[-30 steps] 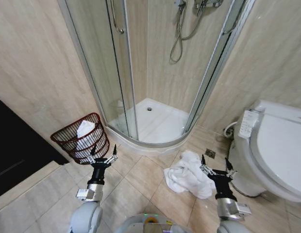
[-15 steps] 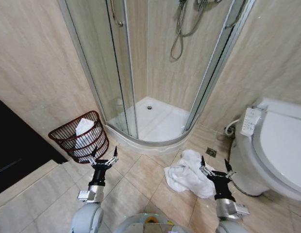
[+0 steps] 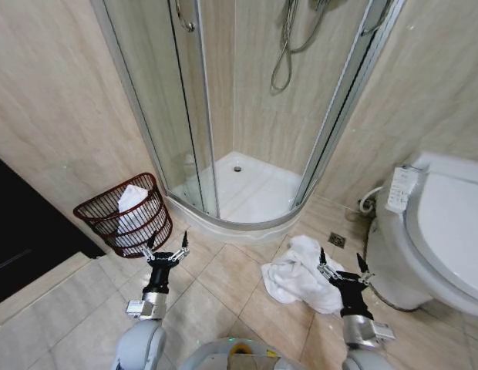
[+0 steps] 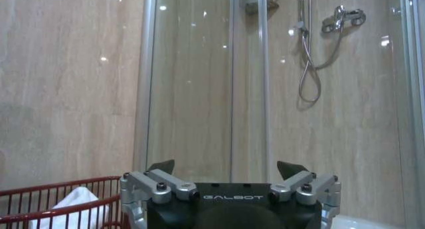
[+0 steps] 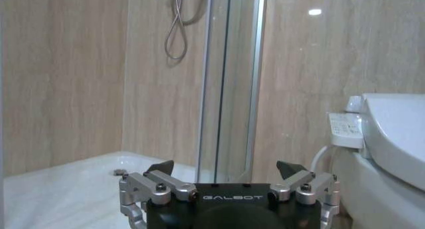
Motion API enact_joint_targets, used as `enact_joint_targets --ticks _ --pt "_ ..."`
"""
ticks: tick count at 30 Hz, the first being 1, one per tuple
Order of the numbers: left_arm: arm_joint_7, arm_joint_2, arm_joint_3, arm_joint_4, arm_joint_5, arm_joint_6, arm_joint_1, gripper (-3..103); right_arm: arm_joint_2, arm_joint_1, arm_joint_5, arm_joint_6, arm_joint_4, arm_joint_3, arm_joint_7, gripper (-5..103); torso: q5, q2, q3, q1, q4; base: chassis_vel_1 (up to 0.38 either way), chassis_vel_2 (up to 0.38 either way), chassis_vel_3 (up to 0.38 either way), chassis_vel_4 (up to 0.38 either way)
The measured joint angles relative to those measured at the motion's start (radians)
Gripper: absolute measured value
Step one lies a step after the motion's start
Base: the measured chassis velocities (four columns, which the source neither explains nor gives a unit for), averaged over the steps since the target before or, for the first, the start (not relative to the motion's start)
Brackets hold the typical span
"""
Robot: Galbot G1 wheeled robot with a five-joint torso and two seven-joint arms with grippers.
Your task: Discard the used towel into the hamper.
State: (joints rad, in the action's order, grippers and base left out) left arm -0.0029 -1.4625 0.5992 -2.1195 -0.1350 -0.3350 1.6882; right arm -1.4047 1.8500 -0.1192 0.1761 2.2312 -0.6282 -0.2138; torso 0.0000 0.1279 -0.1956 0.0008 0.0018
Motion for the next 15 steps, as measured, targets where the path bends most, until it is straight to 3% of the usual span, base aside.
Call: enact_joint_targets --ticks 9,15 --pt "0.0 0.002 -0.004 0.013 -0.002 0.004 -0.013 100 -0.004 0.003 0.016 -0.001 -0.002 0.002 0.006 100 -0.0001 -0.001 0.001 0.0 0.0 -0.004 -0.008 0.004 0.005" --pt "0.002 0.006 -0.005 0.021 -0.003 0.004 -0.019 100 -0.008 0.001 0.017 -0.002 -0.008 0.003 0.006 100 0.0 0.002 0.0 0.0 0.0 -0.106 -0.106 0.115 0.126"
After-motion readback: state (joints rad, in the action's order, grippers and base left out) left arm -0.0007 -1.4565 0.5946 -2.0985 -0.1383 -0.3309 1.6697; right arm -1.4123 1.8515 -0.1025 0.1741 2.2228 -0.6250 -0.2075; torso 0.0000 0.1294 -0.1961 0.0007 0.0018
